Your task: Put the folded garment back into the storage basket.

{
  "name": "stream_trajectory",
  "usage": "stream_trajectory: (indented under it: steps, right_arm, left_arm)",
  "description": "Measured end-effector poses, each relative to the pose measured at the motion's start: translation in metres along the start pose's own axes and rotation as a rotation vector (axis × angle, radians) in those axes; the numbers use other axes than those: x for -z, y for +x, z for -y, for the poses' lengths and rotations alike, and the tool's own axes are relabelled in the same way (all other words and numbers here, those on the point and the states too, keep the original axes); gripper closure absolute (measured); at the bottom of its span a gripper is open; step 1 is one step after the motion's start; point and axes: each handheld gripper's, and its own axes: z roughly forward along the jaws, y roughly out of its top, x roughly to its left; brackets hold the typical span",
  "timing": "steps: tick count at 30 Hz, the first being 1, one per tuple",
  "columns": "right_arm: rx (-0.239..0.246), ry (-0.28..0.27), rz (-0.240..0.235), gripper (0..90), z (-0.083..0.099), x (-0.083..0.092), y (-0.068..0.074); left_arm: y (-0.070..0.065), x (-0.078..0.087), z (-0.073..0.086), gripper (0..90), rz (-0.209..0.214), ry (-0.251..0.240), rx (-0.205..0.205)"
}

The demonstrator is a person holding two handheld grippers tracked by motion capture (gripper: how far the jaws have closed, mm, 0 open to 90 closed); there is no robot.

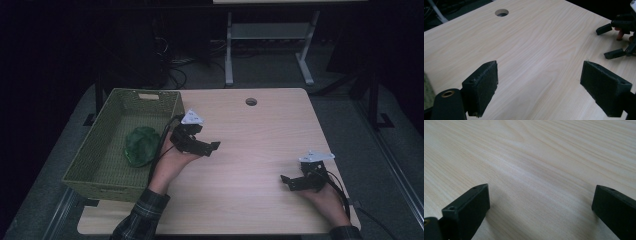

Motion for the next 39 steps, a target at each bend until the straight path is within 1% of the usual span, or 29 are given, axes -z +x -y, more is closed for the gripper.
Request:
stream_trajectory:
  steps: [1,2,4,6,8,9,14,17,18,20,23,29,35,36,39]
  right_arm:
    - [0.000,0.000,0.000,1.0,0.000,0.000,0.000]
    - [0.000,0.000,0.000,1.0,0.000,0.000,0.000]
    - [0.000,0.000,0.000,1.0,0.000,0.000,0.000]
    - [0.000,0.000,0.000,1.0,0.000,0.000,0.000]
    - [0.000,0.001,0.000,1.0,0.000,0.000,0.000]
    - [0.000,0.001,0.000,1.0,0.000,0.000,0.000]
    - [0.003,0.002,0.000,1.0,0.000,0.000,0.000]
    - [0.003,0.002,0.000,1.0,0.000,0.000,0.000]
    - [0.003,0.002,0.000,1.0,0.000,0.000,0.000]
    - [0.003,0.002,0.000,1.0,0.000,0.000,0.000]
    - [0.003,0.002,0.000,1.0,0.000,0.000,0.000]
    - [0.003,0.002,0.000,1.0,0.000,0.000,0.000]
    - [0.002,0.001,-0.001,1.0,0.000,0.000,0.000]
    - [0.003,0.002,0.000,1.0,0.000,0.000,0.000]
    - [0.002,0.001,-0.001,1.0,0.000,0.000,0.000]
  left_arm:
    - [-0.003,-0.005,0.002,14.0,-0.008,0.002,-0.003]
    - [-0.005,-0.008,0.004,14.0,-0.009,0.001,-0.012]
    - [-0.010,-0.015,0.008,14.0,-0.012,0.004,-0.017]
    - [-0.013,-0.022,0.013,14.0,-0.012,0.007,-0.024]
    - [-0.017,-0.031,0.020,14.0,-0.008,0.015,-0.022]
    - [-0.017,-0.035,0.023,14.0,-0.006,0.018,-0.027]
    - [-0.019,-0.050,0.037,14.0,-0.001,0.029,-0.023]
    - [-0.019,-0.057,0.045,14.0,-0.003,0.041,-0.032]
    - [-0.020,-0.059,0.047,14.0,-0.001,0.043,-0.024]
    - [-0.019,-0.064,0.052,14.0,-0.007,0.054,-0.036]
    - [-0.017,-0.071,0.061,13.9,-0.012,0.079,-0.035]
    - [-0.015,-0.080,0.073,14.0,-0.022,0.099,-0.027]
    - [-0.015,-0.088,0.084,13.9,-0.027,0.118,-0.039]
    - [-0.015,-0.089,0.085,13.8,-0.023,0.114,-0.032]
    - [-0.016,-0.089,0.086,13.3,-0.025,0.103,-0.034]
